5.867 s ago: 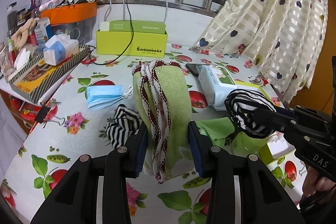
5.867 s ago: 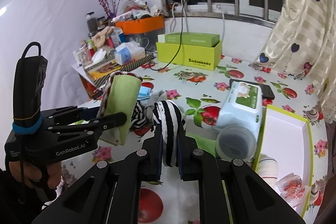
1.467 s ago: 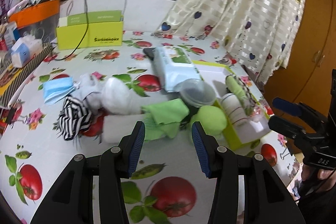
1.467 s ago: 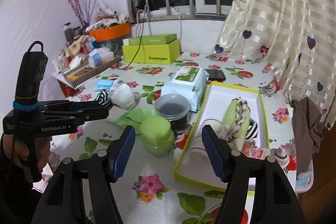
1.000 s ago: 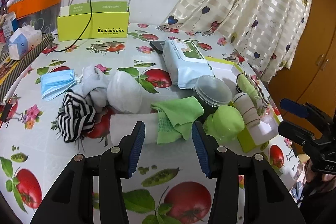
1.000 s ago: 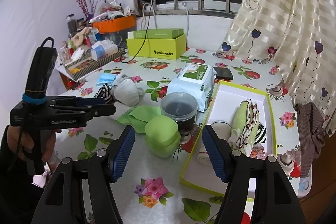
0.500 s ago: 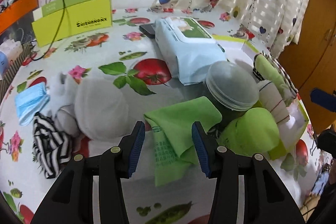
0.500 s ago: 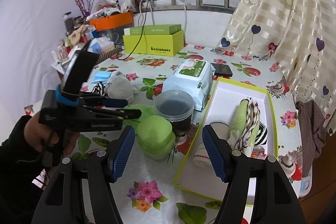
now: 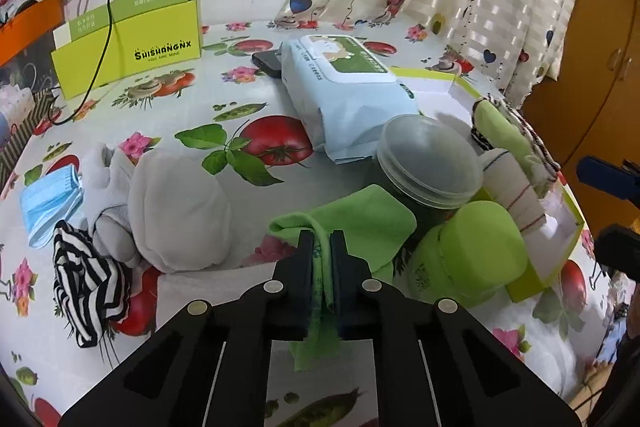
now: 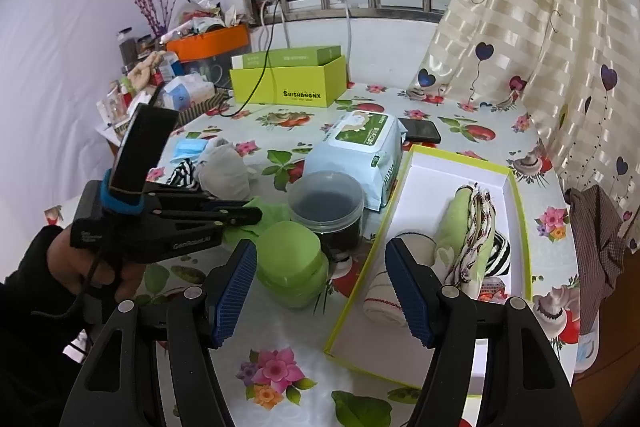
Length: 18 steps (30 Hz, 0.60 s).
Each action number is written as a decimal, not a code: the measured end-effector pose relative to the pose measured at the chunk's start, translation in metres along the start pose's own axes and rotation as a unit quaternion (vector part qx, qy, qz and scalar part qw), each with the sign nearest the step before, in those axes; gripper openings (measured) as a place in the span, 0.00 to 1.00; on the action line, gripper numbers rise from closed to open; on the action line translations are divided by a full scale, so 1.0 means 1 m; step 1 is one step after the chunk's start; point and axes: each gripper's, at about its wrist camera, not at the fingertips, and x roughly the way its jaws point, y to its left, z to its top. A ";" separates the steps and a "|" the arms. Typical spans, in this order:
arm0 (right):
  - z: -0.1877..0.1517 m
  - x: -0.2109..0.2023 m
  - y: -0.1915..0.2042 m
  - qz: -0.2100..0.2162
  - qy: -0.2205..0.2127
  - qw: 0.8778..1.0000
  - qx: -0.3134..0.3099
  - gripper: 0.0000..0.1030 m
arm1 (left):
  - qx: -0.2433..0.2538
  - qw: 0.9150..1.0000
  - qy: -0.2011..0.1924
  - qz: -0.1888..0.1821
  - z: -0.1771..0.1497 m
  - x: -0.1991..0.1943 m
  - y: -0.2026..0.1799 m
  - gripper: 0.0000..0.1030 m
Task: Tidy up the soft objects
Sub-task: 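Grasp the light green cloth with the left tool, then grasp the white rolled towel with the right tool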
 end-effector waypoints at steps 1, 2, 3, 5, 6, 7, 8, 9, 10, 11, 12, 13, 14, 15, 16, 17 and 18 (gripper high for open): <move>0.000 0.000 -0.001 0.001 0.000 1.000 0.000 0.65 | 0.000 1.000 -0.002 -0.002 -0.001 -0.002 0.000 0.07; 0.000 0.000 0.000 0.001 -0.001 1.000 0.000 0.65 | -0.001 1.000 -0.006 -0.003 -0.002 -0.006 0.000 0.06; 0.001 0.000 0.000 0.001 -0.002 1.000 -0.001 0.65 | -0.003 1.000 -0.009 -0.003 -0.002 -0.009 0.001 0.06; 0.001 -0.002 0.002 0.002 -0.003 1.000 -0.003 0.65 | -0.009 1.000 -0.021 -0.005 -0.003 -0.021 0.004 0.06; 0.002 -0.002 0.003 0.003 -0.004 1.000 -0.005 0.65 | -0.011 1.000 -0.027 -0.006 -0.004 -0.027 0.005 0.06; 0.003 -0.003 0.005 0.005 -0.006 1.000 -0.007 0.65 | -0.014 0.999 -0.034 -0.007 -0.005 -0.034 0.007 0.06; 0.004 -0.003 0.006 0.007 -0.006 1.000 -0.008 0.65 | -0.017 0.999 -0.043 -0.006 -0.006 -0.043 0.009 0.06; 0.004 -0.002 0.008 0.009 -0.007 1.000 -0.010 0.65 | -0.019 0.999 -0.049 -0.005 -0.007 -0.049 0.011 0.06; 0.006 -0.003 0.010 0.011 -0.008 1.000 -0.011 0.65 | -0.022 0.998 -0.054 -0.003 -0.008 -0.055 0.013 0.06; 0.007 -0.002 0.013 0.014 -0.009 1.000 -0.015 0.65 | -0.026 0.998 -0.061 0.000 -0.009 -0.063 0.017 0.06; 0.008 -0.001 0.016 0.017 -0.008 1.000 -0.021 0.65 | -0.028 0.997 -0.066 0.003 -0.010 -0.068 0.020 0.06; 0.009 0.000 0.019 0.019 -0.008 0.999 -0.025 0.65 | -0.033 0.997 -0.070 0.007 -0.012 -0.074 0.024 0.06; 0.012 0.002 0.023 0.022 -0.008 0.999 -0.032 0.65 | -0.036 0.997 -0.073 0.010 -0.014 -0.078 0.026 0.06; 0.014 0.004 0.028 0.028 -0.007 0.999 -0.040 0.65 | -0.038 0.996 -0.076 0.014 -0.015 -0.081 0.029 0.06; 0.016 0.006 0.032 0.033 -0.006 0.998 -0.048 0.65 | -0.042 0.996 -0.078 0.017 -0.017 -0.084 0.033 0.06; 0.019 0.008 0.037 0.037 -0.004 0.998 -0.056 0.65 | -0.047 0.995 -0.080 0.021 -0.019 -0.088 0.037 0.06; 0.021 0.012 0.043 0.042 0.000 0.997 -0.069 0.65 | -0.051 0.995 -0.082 0.024 -0.021 -0.091 0.041 0.06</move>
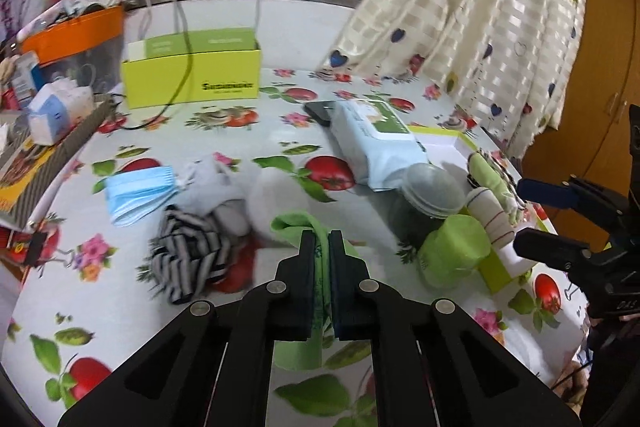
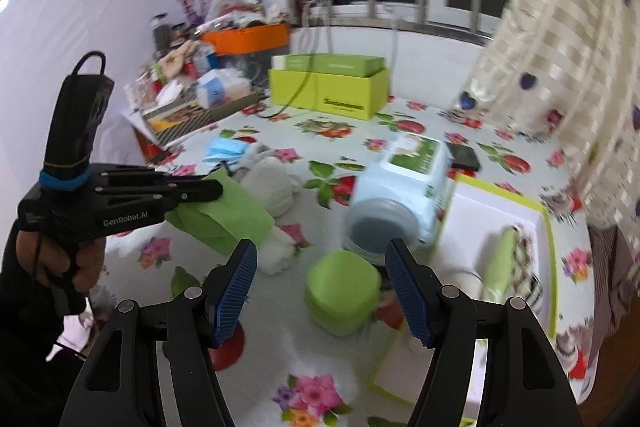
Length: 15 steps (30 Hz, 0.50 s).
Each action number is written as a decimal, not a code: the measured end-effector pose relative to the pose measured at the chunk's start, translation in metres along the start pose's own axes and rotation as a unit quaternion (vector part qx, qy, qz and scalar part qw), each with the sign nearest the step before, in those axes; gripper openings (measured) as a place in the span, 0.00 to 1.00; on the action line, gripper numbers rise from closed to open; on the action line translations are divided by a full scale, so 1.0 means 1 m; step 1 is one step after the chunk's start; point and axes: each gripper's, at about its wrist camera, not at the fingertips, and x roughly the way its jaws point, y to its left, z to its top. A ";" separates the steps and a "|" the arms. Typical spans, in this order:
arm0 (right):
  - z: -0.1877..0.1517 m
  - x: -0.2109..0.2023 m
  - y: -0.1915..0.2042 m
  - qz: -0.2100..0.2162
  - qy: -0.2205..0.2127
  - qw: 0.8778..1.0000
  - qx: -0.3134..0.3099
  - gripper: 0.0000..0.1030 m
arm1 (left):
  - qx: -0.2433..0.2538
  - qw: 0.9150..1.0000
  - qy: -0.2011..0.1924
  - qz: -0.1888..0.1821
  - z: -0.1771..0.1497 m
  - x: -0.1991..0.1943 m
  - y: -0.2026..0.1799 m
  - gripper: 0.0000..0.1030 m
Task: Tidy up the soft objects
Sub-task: 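Grasp the white rolled towel with the right tool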
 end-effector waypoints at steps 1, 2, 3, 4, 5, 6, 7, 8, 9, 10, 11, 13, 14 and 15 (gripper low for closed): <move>0.003 0.004 0.005 0.006 0.004 1.000 -0.012 0.65 | -0.004 1.000 -0.002 0.003 -0.001 -0.002 0.004 0.06; 0.006 0.008 0.010 0.011 0.008 1.000 -0.021 0.65 | -0.009 1.000 -0.004 0.006 -0.003 -0.005 0.008 0.06; 0.009 0.014 0.015 0.017 0.015 0.999 -0.033 0.65 | -0.012 1.000 -0.006 0.008 -0.004 -0.007 0.011 0.06; 0.012 0.021 0.019 0.021 0.023 0.999 -0.042 0.65 | -0.015 1.000 -0.007 0.011 -0.005 -0.009 0.014 0.06; 0.015 0.027 0.024 0.021 0.031 0.998 -0.050 0.65 | -0.018 1.000 -0.009 0.014 -0.006 -0.012 0.018 0.06; 0.017 0.033 0.028 0.023 0.038 0.997 -0.061 0.65 | -0.020 1.000 -0.010 0.016 -0.006 -0.014 0.020 0.06; 0.018 0.039 0.033 0.027 0.045 0.996 -0.071 0.65 | -0.021 1.000 -0.012 0.018 -0.007 -0.016 0.022 0.06; 0.020 0.046 0.038 0.032 0.054 0.995 -0.083 0.65 | -0.022 0.999 -0.014 0.020 -0.008 -0.018 0.024 0.06; 0.022 0.055 0.044 0.033 0.066 0.993 -0.094 0.65 | -0.023 0.999 -0.015 0.021 -0.009 -0.021 0.027 0.06; 0.023 0.060 0.047 0.035 0.075 0.991 -0.101 0.65 | -0.024 0.999 -0.017 0.022 -0.010 -0.023 0.029 0.06; 0.023 0.069 0.052 0.036 0.088 0.989 -0.111 0.65 | -0.026 0.999 -0.018 0.024 -0.011 -0.025 0.032 0.06; 0.024 0.085 0.058 0.039 0.108 0.985 -0.125 0.65 | -0.031 0.999 -0.021 0.025 -0.013 -0.029 0.038 0.06; 0.024 0.091 0.060 0.040 0.117 0.984 -0.128 0.65 | -0.033 0.999 -0.022 0.026 -0.014 -0.031 0.040 0.06; 0.025 0.098 0.063 0.037 0.127 0.982 -0.131 0.65 | -0.036 0.999 -0.023 0.027 -0.014 -0.033 0.043 0.06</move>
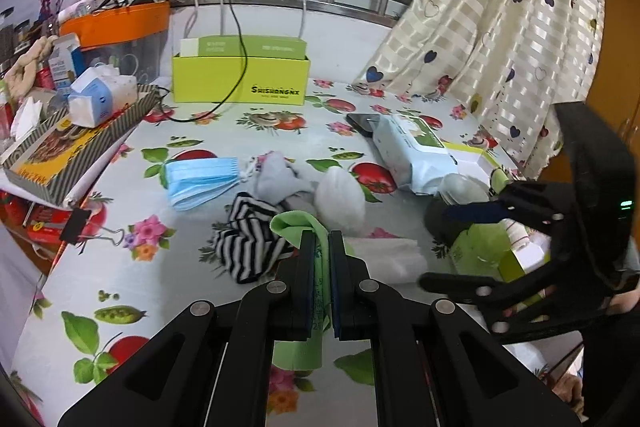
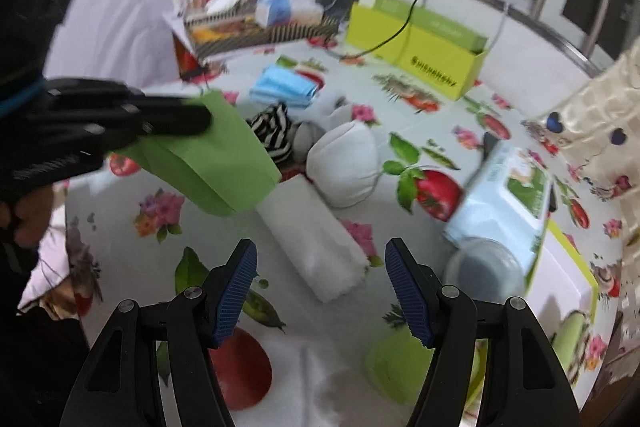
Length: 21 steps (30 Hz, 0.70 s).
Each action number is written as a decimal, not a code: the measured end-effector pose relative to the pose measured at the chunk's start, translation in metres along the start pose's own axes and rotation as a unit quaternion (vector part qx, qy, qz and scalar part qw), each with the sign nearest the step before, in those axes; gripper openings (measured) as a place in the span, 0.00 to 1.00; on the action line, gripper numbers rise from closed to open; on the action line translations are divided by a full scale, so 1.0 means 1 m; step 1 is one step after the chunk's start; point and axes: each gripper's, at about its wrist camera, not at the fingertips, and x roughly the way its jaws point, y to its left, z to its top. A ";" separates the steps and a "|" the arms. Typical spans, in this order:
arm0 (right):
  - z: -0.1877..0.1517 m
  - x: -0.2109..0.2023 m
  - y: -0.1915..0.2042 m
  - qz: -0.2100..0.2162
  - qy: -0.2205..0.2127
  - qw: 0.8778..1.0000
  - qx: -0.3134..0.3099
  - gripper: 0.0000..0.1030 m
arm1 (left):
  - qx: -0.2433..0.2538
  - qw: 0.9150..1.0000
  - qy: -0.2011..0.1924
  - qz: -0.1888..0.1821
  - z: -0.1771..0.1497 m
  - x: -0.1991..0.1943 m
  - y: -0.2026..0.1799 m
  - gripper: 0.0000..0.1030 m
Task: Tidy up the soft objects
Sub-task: 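Grasp the white rolled towel with the right tool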
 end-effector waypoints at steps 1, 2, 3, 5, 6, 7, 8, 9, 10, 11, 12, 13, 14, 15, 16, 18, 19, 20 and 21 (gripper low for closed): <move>0.001 0.004 0.001 -0.004 0.006 1.000 -0.001 0.65 | -0.002 1.000 -0.002 0.001 0.000 -0.002 0.002 0.06; 0.004 0.010 0.002 -0.009 0.016 1.000 -0.003 0.65 | -0.004 1.000 -0.004 0.002 0.000 -0.004 0.005 0.06; 0.006 0.015 0.003 -0.009 0.023 1.000 -0.005 0.65 | -0.006 1.000 -0.006 0.001 0.000 -0.006 0.007 0.06; 0.008 0.024 0.005 -0.009 0.037 0.999 -0.007 0.65 | -0.009 1.000 -0.011 0.002 0.001 -0.009 0.011 0.06; 0.010 0.029 0.008 -0.012 0.045 0.999 -0.011 0.65 | -0.010 1.000 -0.013 0.002 0.001 -0.010 0.012 0.06; 0.011 0.032 0.009 -0.013 0.051 0.999 -0.014 0.65 | -0.012 1.000 -0.014 0.003 0.001 -0.011 0.013 0.06; 0.012 0.037 0.010 -0.012 0.058 0.998 -0.017 0.65 | -0.014 1.000 -0.014 0.003 0.001 -0.011 0.015 0.06; 0.014 0.041 0.010 -0.011 0.064 0.998 -0.018 0.65 | -0.015 1.000 -0.014 0.003 0.001 -0.011 0.016 0.06; 0.016 0.048 0.011 -0.012 0.073 0.997 -0.020 0.65 | -0.017 1.000 -0.013 0.002 0.000 -0.011 0.018 0.06; 0.016 0.052 0.011 -0.013 0.079 0.997 -0.021 0.65 | -0.018 1.000 -0.013 0.002 -0.001 -0.011 0.019 0.06; 0.017 0.057 0.011 -0.015 0.085 0.996 -0.022 0.65 | -0.019 1.000 -0.013 0.001 -0.001 -0.011 0.020 0.06; 0.018 0.061 0.010 -0.019 0.092 0.995 -0.020 0.65 | -0.021 1.000 -0.012 0.001 -0.002 -0.011 0.021 0.06; 0.019 0.066 0.010 -0.021 0.100 0.995 -0.019 0.65 | -0.022 1.000 -0.012 0.001 -0.002 -0.010 0.022 0.06; 0.018 0.070 0.009 -0.020 0.106 0.994 -0.018 0.65 | -0.023 1.000 -0.012 0.000 -0.003 -0.010 0.023 0.06; 0.019 0.072 0.009 -0.016 0.106 0.994 -0.015 0.65 | -0.024 1.000 -0.011 0.000 -0.003 -0.010 0.024 0.06; 0.019 0.072 0.008 -0.012 0.107 0.994 -0.009 0.61 | -0.027 1.000 -0.009 0.000 -0.003 -0.009 0.026 0.06; 0.019 0.072 0.008 -0.010 0.106 0.994 -0.007 0.57 | -0.028 1.000 -0.008 0.000 -0.004 -0.008 0.027 0.06; 0.019 0.072 0.009 -0.005 0.104 0.995 -0.004 0.50 | -0.029 1.000 -0.007 -0.002 -0.004 -0.007 0.027 0.06; 0.018 0.072 0.009 -0.001 0.104 0.995 -0.003 0.44 | -0.030 1.000 -0.006 -0.003 -0.005 -0.006 0.027 0.06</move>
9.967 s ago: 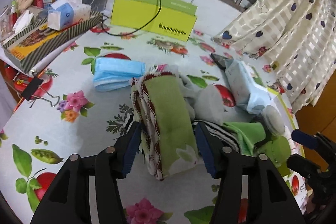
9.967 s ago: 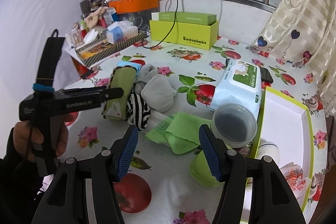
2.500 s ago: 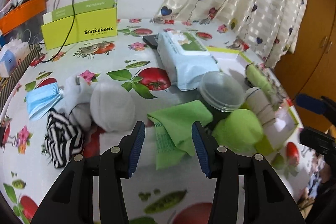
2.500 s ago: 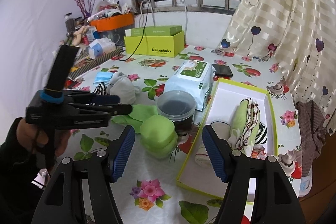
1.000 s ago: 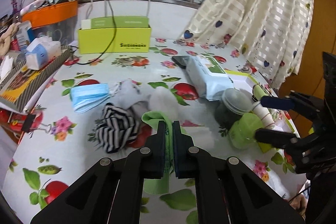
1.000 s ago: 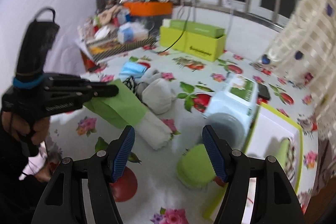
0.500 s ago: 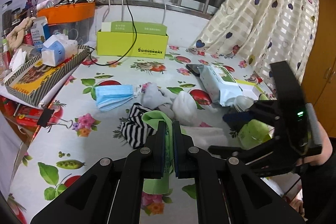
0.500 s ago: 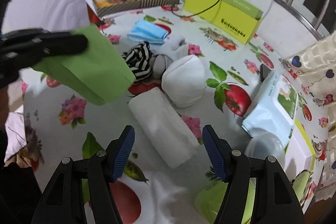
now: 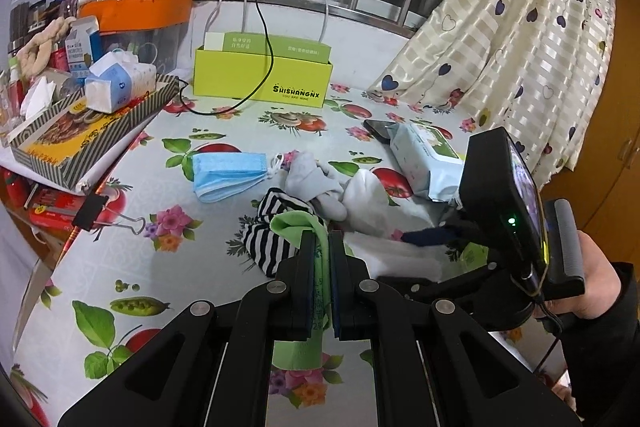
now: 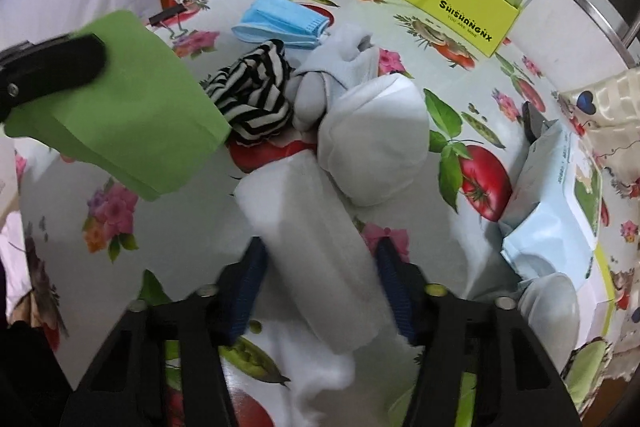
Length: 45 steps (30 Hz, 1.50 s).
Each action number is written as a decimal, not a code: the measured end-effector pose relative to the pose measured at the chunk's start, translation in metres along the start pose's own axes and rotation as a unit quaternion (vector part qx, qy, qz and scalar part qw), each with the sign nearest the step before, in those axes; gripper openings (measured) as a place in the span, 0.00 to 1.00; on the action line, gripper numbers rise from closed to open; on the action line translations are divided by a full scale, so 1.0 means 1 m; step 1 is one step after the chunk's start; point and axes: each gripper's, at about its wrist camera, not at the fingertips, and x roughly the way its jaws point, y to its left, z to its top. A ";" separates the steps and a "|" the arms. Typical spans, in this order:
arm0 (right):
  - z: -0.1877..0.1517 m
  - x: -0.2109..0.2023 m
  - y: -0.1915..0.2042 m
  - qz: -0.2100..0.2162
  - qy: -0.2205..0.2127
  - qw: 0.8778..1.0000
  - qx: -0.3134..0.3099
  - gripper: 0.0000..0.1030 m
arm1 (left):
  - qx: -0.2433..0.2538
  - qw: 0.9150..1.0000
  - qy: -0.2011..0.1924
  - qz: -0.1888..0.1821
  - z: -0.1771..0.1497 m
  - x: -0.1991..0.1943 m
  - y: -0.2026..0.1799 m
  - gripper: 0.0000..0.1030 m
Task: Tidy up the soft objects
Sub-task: 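Grasp the white rolled towel with the right tool, then carry the white towel into the tray and open the right tool while the left tool carries the green cloth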
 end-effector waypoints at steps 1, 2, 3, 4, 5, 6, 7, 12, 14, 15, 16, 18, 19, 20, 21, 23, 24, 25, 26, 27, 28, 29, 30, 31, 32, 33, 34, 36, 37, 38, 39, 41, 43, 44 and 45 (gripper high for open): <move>-0.001 -0.001 0.001 0.001 -0.003 1.000 0.001 0.42 | -0.001 1.000 0.001 -0.001 0.000 0.001 0.000 0.06; -0.001 -0.002 0.001 0.000 -0.005 1.000 0.003 0.39 | -0.002 1.000 0.002 -0.003 -0.001 0.001 0.000 0.06; -0.002 -0.003 0.001 0.001 -0.009 1.000 0.007 0.36 | -0.002 1.000 0.002 -0.004 -0.001 0.002 0.000 0.06; -0.004 -0.005 0.000 0.004 -0.014 1.000 0.013 0.34 | -0.002 1.000 0.003 -0.004 -0.001 0.002 0.000 0.06; -0.006 -0.008 -0.001 0.007 -0.019 1.000 0.019 0.32 | -0.003 1.000 0.003 -0.004 -0.001 0.002 0.000 0.06; -0.007 -0.010 -0.001 0.011 -0.024 0.999 0.024 0.30 | -0.003 1.000 0.003 -0.004 -0.001 0.002 0.000 0.06; -0.009 -0.014 -0.001 0.018 -0.032 0.999 0.030 0.30 | -0.003 1.000 0.003 -0.004 -0.001 0.002 0.000 0.06; -0.018 -0.035 0.001 0.029 -0.069 0.996 0.049 0.29 | -0.005 1.000 -0.003 -0.003 -0.001 0.001 -0.002 0.06; -0.020 -0.045 0.001 0.030 -0.085 0.994 0.057 0.29 | -0.007 1.000 -0.006 -0.002 -0.001 -0.001 -0.003 0.06; -0.022 -0.051 0.001 0.031 -0.094 0.993 0.062 0.29 | -0.008 1.000 -0.007 -0.001 0.000 -0.002 -0.003 0.06; -0.024 -0.056 0.001 0.033 -0.102 0.992 0.067 0.29 | -0.009 1.000 -0.009 -0.001 0.001 -0.003 -0.004 0.06; -0.027 -0.065 0.001 0.036 -0.116 0.990 0.075 0.29 | -0.009 1.000 -0.012 -0.002 0.002 -0.005 -0.007 0.06; -0.029 -0.071 0.000 0.037 -0.125 0.988 0.081 0.29 | -0.007 1.000 -0.014 -0.003 0.003 -0.006 -0.008 0.06; -0.031 -0.074 0.000 0.039 -0.130 0.987 0.085 0.29 | -0.005 1.000 -0.015 -0.005 0.004 -0.007 -0.011 0.06; -0.033 -0.077 -0.001 0.040 -0.134 0.986 0.088 0.29 | -0.002 1.000 -0.017 -0.006 0.004 -0.008 -0.014 0.06; -0.036 -0.083 -0.002 0.040 -0.142 0.985 0.093 0.29 | 0.004 1.000 -0.018 -0.008 0.007 -0.009 -0.019 0.06; -0.037 -0.086 -0.003 0.041 -0.146 0.984 0.096 0.29 | 0.006 1.000 -0.019 -0.008 0.007 -0.010 -0.022 0.06; -0.039 -0.091 -0.005 0.047 -0.152 0.982 0.101 0.29 | 0.008 1.000 -0.020 -0.008 0.008 -0.010 -0.023 0.06; -0.041 -0.094 -0.006 0.051 -0.157 0.981 0.106 0.29 | 0.010 1.000 -0.022 -0.009 0.010 -0.010 -0.026 0.06; -0.043 -0.097 -0.007 0.051 -0.161 0.980 0.109 0.29 | 0.011 1.000 -0.022 -0.010 0.010 -0.011 -0.029 0.06; -0.044 -0.099 -0.009 0.049 -0.165 0.979 0.111 0.29 | 0.013 1.000 -0.023 -0.011 0.012 -0.011 -0.031 0.06; -0.045 -0.103 -0.010 0.046 -0.169 0.978 0.114 0.29 | 0.016 0.999 -0.025 -0.012 0.013 -0.012 -0.034 0.06; -0.047 -0.107 -0.012 0.045 -0.174 0.977 0.116 0.29 | 0.019 0.999 -0.027 -0.013 0.014 -0.013 -0.038 0.06; -0.048 -0.111 -0.013 0.044 -0.179 0.976 0.118 0.29 | 0.023 0.999 -0.029 -0.016 0.016 -0.013 -0.042 0.06; -0.050 -0.114 -0.014 0.041 -0.183 0.975 0.120 0.29 | 0.026 0.999 -0.030 -0.017 0.017 -0.013 -0.046 0.06; -0.051 -0.118 -0.015 0.037 -0.188 0.974 0.122 0.29 | 0.028 0.999 -0.030 -0.018 0.018 -0.013 -0.048 0.06; -0.053 -0.121 -0.017 0.035 -0.191 0.973 0.124 0.29 | 0.032 0.999 -0.031 -0.017 0.019 -0.013 -0.052 0.06; -0.056 -0.126 -0.020 0.029 -0.197 0.972 0.128 0.29 | 0.036 0.999 -0.031 -0.016 0.021 -0.012 -0.057 0.06; -0.058 -0.128 -0.021 0.026 -0.199 0.971 0.131 0.29 | 0.038 0.999 -0.030 -0.015 0.021 -0.011 -0.060 0.06; -0.060 -0.130 -0.023 0.024 -0.201 0.970 0.133 0.29 | 0.041 0.999 -0.031 -0.013 0.023 -0.011 -0.064 0.06; -0.062 -0.132 -0.026 0.022 -0.203 0.969 0.136 0.29 | 0.043 0.999 -0.031 -0.013 0.023 -0.010 -0.067 0.06; -0.065 -0.135 -0.029 0.018 -0.206 0.968 0.140 0.29 | 0.048 0.998 -0.031 -0.014 0.025 -0.010 -0.073 0.06; -0.068 -0.138 -0.032 0.015 -0.210 0.967 0.144 0.29 | 0.054 0.998 -0.032 -0.015 0.027 -0.009 -0.079 0.06; -0.069 -0.140 -0.034 0.014 -0.212 0.966 0.145 0.29 | 0.056 0.998 -0.032 -0.017 0.028 -0.009 -0.082 0.06; -0.071 -0.142 -0.035 0.013 -0.214 0.966 0.146 0.29 | 0.059 0.998 -0.033 -0.018 0.029 -0.009 -0.085 0.06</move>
